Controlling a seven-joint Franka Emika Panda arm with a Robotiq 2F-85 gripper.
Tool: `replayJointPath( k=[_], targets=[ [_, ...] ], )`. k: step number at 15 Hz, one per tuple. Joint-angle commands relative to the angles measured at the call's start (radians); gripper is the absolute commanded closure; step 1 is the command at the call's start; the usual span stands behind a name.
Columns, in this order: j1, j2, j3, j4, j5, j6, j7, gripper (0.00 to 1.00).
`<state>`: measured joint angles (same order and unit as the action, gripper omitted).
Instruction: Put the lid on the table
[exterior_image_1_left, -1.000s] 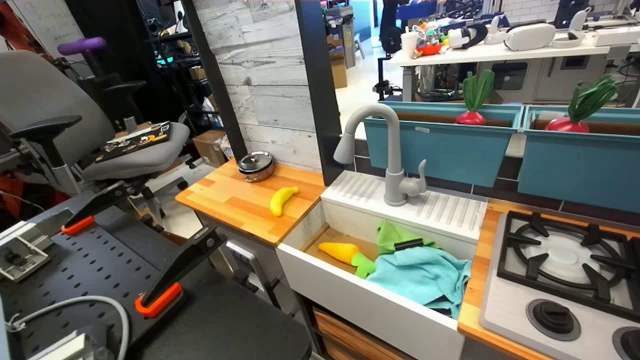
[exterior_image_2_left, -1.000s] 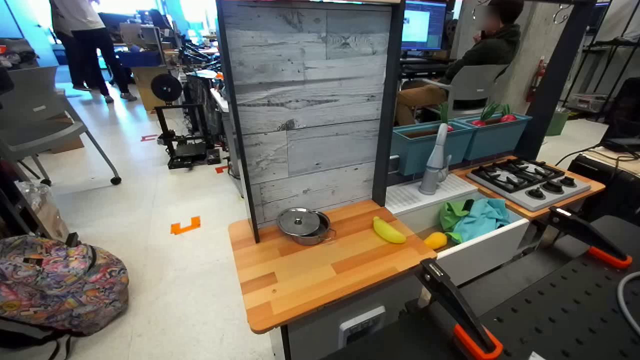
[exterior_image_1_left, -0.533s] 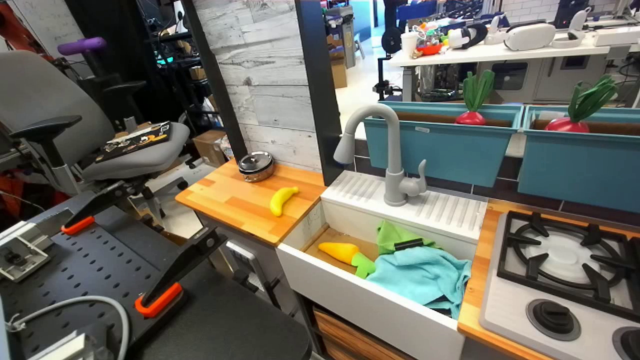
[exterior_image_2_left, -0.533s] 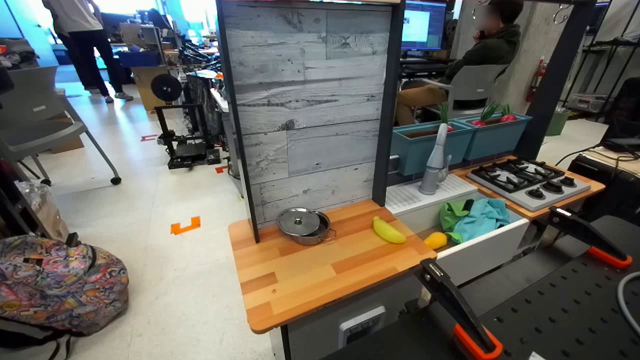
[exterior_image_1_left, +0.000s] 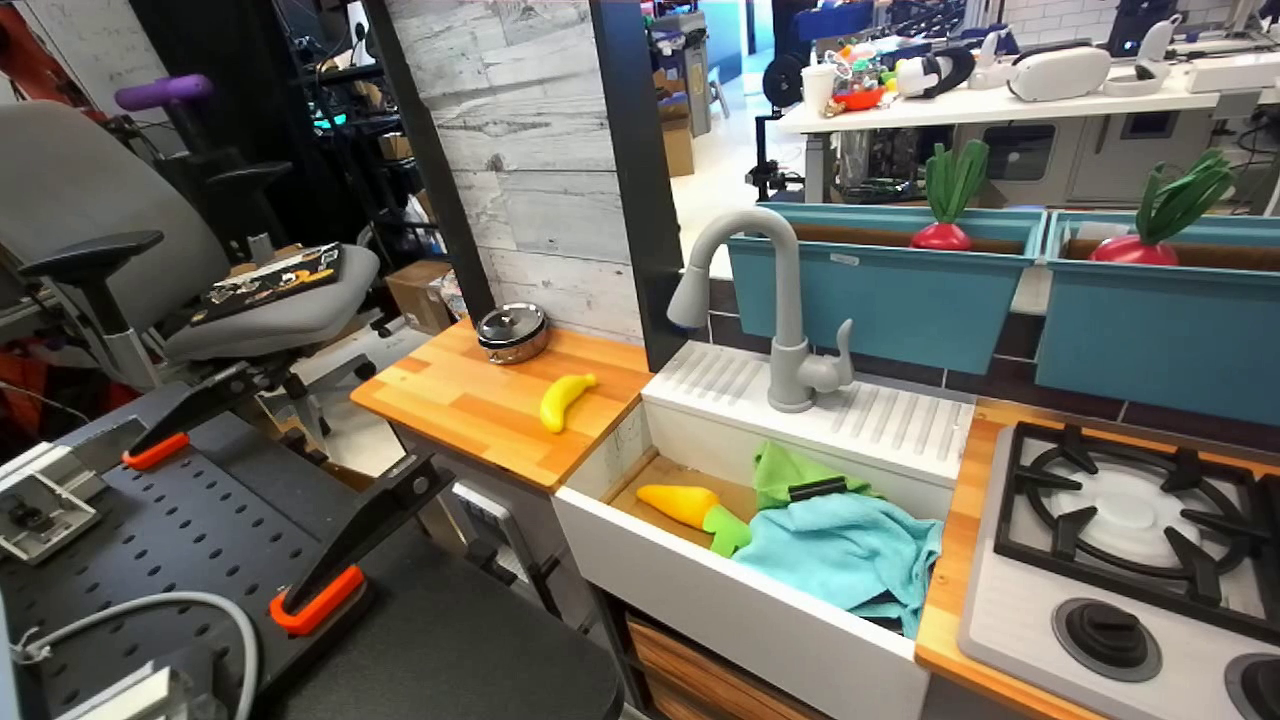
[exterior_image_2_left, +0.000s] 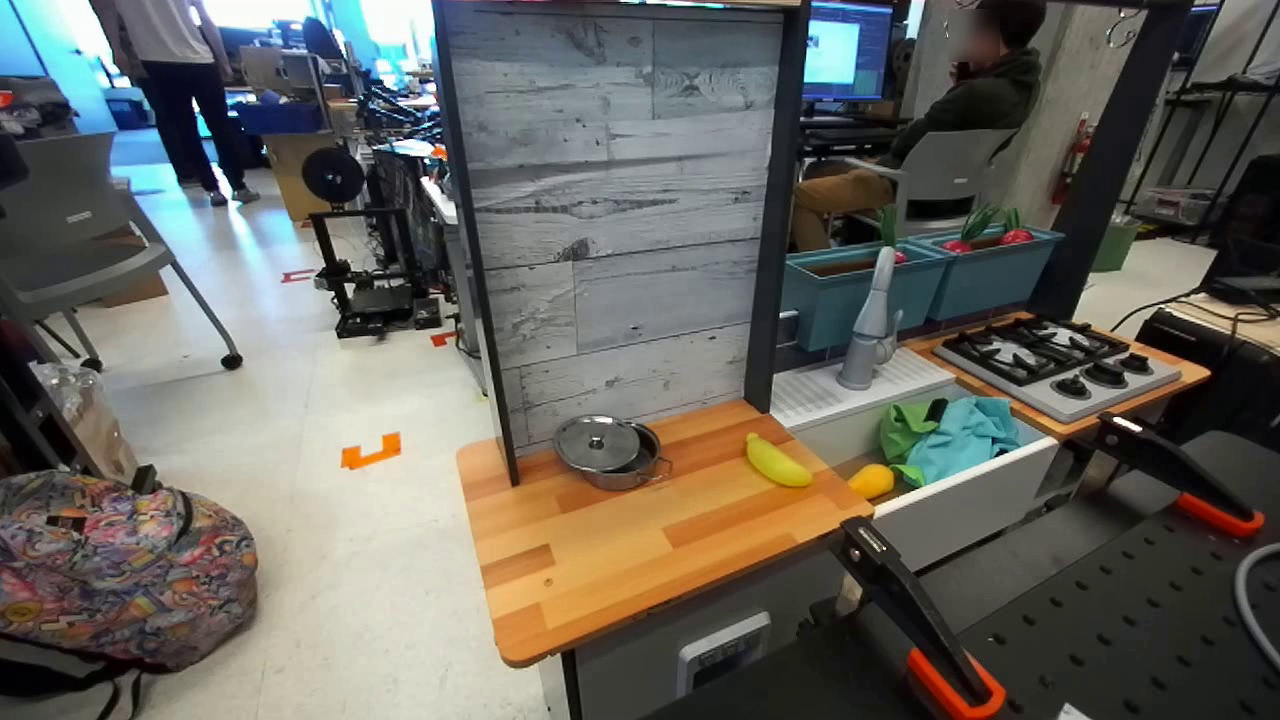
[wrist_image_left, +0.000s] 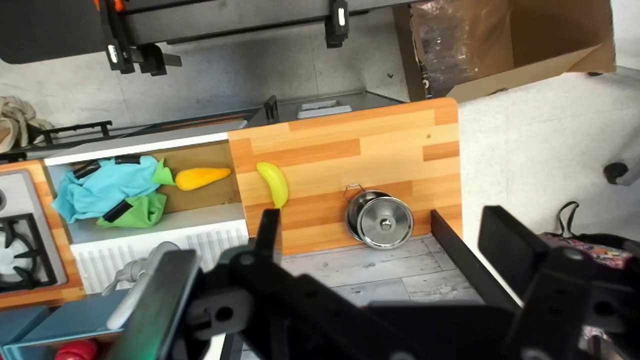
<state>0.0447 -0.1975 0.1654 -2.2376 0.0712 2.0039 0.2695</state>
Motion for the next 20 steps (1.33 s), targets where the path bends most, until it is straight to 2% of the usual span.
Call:
replayJointPath(
  k=[1,8,11,14,20],
  targets=[
    [0.015,0.173,-0.020,0.053,0.018,0.081,-0.011,0.00],
    [0.020,0.394,-0.036,0.068,0.067,0.299,-0.031,0.00],
    [0.005,0.501,-0.025,0.109,0.161,0.372,-0.129,0.00],
    [-0.006,0.601,-0.014,0.163,0.237,0.387,-0.203,0.00],
    [0.031,0.767,-0.039,0.257,0.209,0.491,-0.126,0.00]
  ],
)
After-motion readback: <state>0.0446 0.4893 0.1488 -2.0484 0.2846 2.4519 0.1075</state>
